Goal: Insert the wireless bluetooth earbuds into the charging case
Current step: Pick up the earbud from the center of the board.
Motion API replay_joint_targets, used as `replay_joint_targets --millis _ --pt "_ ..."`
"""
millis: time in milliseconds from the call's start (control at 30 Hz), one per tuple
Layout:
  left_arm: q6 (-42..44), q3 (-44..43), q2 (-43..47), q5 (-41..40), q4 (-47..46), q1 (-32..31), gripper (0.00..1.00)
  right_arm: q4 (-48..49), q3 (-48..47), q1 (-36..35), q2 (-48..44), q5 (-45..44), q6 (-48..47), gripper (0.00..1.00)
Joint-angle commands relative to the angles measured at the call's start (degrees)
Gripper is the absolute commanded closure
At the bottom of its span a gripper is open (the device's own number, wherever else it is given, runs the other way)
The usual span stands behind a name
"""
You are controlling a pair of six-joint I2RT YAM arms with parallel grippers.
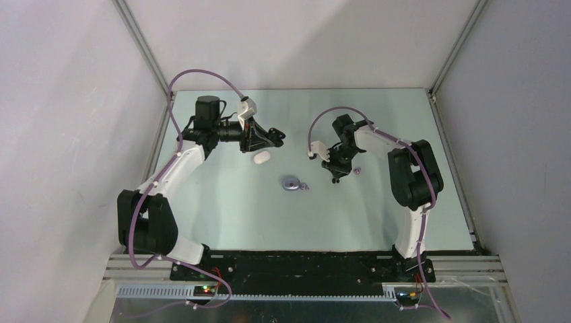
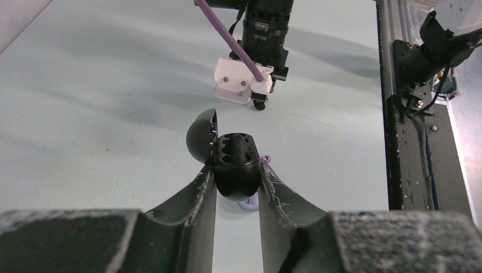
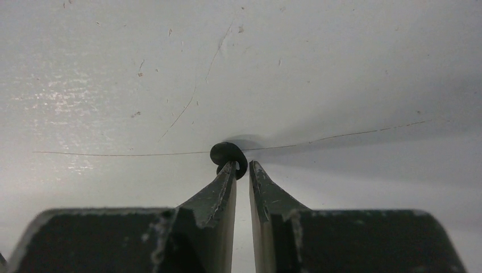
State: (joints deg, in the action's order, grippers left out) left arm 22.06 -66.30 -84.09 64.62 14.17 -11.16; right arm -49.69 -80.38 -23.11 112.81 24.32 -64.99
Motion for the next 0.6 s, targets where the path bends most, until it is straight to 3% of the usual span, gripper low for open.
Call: replay_joint_targets --millis 0,233,567 --pt "0.74 0.70 1.09 0.22 -1.16 0.35 1.00 -3.57 0.22 -0.49 -1.11 2.55 0.56 0.84" --pt "0.86 0.71 1.10 0.33 -1.24 0.30 1.00 -3.75 0.20 -0.70 -1.78 3.08 1.54 1.00" --pt "0.35 1.26 1.31 0.17 -2.00 0.29 1.00 -0.31 0.49 -0.44 -8.03 1.92 6.14 1.00"
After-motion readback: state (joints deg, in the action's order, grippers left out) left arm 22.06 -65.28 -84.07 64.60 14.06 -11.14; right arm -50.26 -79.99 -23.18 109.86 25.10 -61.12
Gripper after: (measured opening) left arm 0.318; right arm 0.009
